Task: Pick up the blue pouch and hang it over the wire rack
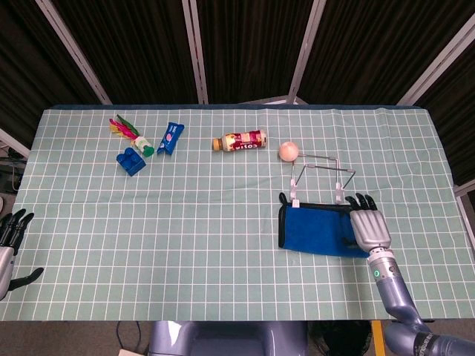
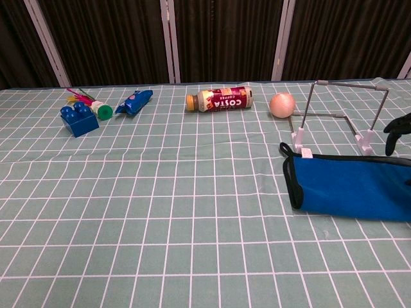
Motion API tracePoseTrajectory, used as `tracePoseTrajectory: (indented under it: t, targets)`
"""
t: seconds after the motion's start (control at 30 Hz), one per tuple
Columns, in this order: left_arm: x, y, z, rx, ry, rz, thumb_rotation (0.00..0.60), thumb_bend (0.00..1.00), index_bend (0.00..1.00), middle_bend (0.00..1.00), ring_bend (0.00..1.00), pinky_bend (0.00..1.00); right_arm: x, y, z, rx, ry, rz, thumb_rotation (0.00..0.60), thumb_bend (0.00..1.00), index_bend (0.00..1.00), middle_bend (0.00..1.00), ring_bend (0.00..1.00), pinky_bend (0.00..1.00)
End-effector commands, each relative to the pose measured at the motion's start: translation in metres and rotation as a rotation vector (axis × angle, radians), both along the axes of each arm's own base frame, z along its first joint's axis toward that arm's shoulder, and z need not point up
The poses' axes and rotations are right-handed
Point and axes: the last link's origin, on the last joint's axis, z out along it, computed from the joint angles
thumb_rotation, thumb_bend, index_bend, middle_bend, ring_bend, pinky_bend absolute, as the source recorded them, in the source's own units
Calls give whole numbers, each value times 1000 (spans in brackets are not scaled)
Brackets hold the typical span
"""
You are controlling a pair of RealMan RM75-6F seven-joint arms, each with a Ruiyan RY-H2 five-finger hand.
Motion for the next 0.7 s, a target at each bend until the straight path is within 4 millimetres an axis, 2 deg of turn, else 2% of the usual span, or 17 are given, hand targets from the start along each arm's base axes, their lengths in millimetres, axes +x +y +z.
tracePoseTrajectory:
  t: [0.03, 0.1, 0.2, 0.4, 0.7]
  targets:
    - [0, -1, 1, -1, -3, -4, 600, 0, 0, 0, 0, 0, -16, 6, 7, -3, 66, 20, 600, 137, 361, 111, 0, 39]
    - [0, -2, 1, 0, -5, -5, 600, 0, 0, 0, 0, 0, -22, 5, 9, -19, 75, 11, 600, 145, 361, 111, 0, 39]
    - [1, -2, 1, -2, -7, -7, 600, 0, 0, 0, 0, 0, -35, -9, 10, -53, 58, -66, 600, 175, 361, 111, 0, 39]
    - [1, -1, 0, -3, -4, -6, 600, 0, 0, 0, 0, 0, -41, -26, 5, -80, 38, -151, 600, 264, 363, 108, 0, 39]
    - [-3, 4, -2, -3, 9, 18, 600, 0, 0, 0, 0, 0, -49, -46, -9, -77, 98, -238, 600, 291, 376, 71, 0, 32]
